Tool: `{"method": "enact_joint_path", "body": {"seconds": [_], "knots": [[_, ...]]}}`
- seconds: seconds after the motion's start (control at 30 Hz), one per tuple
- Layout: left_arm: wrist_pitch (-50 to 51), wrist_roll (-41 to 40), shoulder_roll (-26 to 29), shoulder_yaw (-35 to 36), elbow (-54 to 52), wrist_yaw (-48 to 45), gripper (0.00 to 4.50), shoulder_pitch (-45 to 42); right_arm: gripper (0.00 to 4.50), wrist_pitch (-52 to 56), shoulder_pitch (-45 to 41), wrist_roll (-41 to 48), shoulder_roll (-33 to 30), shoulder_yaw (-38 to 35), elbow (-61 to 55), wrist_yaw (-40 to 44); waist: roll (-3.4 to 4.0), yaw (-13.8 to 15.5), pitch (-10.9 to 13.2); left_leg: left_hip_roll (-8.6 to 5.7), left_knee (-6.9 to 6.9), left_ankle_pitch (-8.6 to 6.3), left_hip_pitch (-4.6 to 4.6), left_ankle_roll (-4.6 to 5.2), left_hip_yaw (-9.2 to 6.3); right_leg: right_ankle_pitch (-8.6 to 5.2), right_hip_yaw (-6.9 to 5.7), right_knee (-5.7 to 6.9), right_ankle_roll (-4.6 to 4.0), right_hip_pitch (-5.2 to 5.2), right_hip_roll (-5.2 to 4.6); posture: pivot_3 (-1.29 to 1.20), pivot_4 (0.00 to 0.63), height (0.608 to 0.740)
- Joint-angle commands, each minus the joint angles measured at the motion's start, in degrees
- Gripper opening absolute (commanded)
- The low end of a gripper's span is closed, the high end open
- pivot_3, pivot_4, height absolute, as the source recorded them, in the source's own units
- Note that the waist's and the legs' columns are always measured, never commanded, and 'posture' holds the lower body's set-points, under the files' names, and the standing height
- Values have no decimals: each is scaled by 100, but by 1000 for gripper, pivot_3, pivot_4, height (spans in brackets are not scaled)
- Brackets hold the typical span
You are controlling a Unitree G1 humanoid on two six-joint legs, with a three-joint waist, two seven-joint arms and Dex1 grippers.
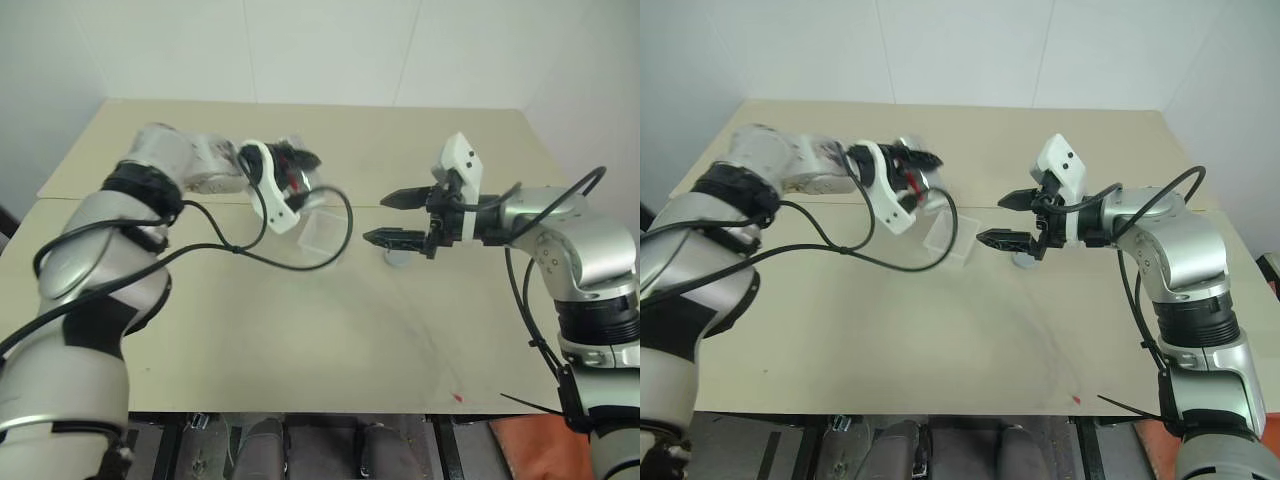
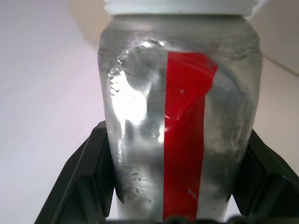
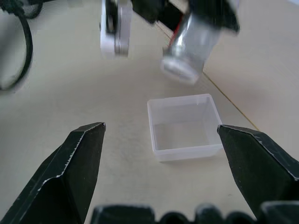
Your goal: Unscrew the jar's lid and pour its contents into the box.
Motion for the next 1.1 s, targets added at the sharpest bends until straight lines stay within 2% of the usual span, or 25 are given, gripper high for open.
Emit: {"method": "enact_joint_path", "body": {"seconds": [0.03, 0.13, 0.27, 0.5, 0.7, 0.8, 0.97, 1.03, 1.1], "knots": [[688, 466, -399, -388, 400, 716, 2859, -321, 4479, 321, -133, 307, -31, -341, -485, -193, -1, 2, 2, 0, 0, 0, -2, 0, 0, 0, -1, 0, 0, -3, 0, 0, 150, 740], [919, 637, -792, -625, 521, 1067, 2859, -425, 4479, 550, 26, 530, -49, -522, -812, -332, -3, 28, 4, 1, 2, 2, -15, -3, -3, 0, -3, 1, 1, -14, -1, 0, 150, 740], [741, 519, -934, -631, 636, 1187, 2859, -446, 4479, 683, 136, 611, -66, -565, -1008, -566, -4, 46, 5, 0, 8, 14, -19, -24, -1, 0, -3, 0, 1, -15, -5, 0, 150, 740], [604, 384, -710, -567, 698, 1180, 2859, -472, 4479, 702, 166, 652, -65, -572, -994, -738, -4, 41, 5, 0, 11, 14, -19, -21, -3, 0, -3, 14, 1, -20, -4, 0, 150, 740], [-109, -760, -202, 313, 773, 436, 2859, -367, 4479, 609, 109, 649, -66, -541, -819, -721, -5, 42, 5, 1, 15, 16, -19, -23, -2, 0, -3, 13, 1, -20, -5, 0, 150, 740], [-692, -2144, 48, 1376, 965, -906, 2859, -50, 4479, 614, 104, 725, -27, -593, -740, -686, -4, 37, 5, 1, 17, 17, -19, -27, -1, 0, -3, 13, 0, -19, -5, 0, 150, 740], [-603, -4916, 252, 3440, 936, -4123, 2859, 940, 4479, 499, 134, 803, -32, -603, -576, -525, -2, -31, 4, 5, 28, 30, -18, -46, -1, 0, -4, 25, 0, -18, -5, 0, 150, 740], [62, -6287, 225, 4260, 425, -5736, 2859, 1512, 4479, 447, 138, 788, -51, -578, -511, -449, -2, -64, 5, 6, 37, 30, -18, -47, -2, 0, -6, 37, 0, -18, -5, 0, 150, 740], [1106, -7455, 237, 4852, -533, -6799, 2859, 2205, 4479, 395, 139, 772, -71, -568, -450, -366, -2, -100, 5, 7, 42, 30, -17, -47, -3, 0, -4, 46, 0, -18, -5, 0, 150, 740]]}}
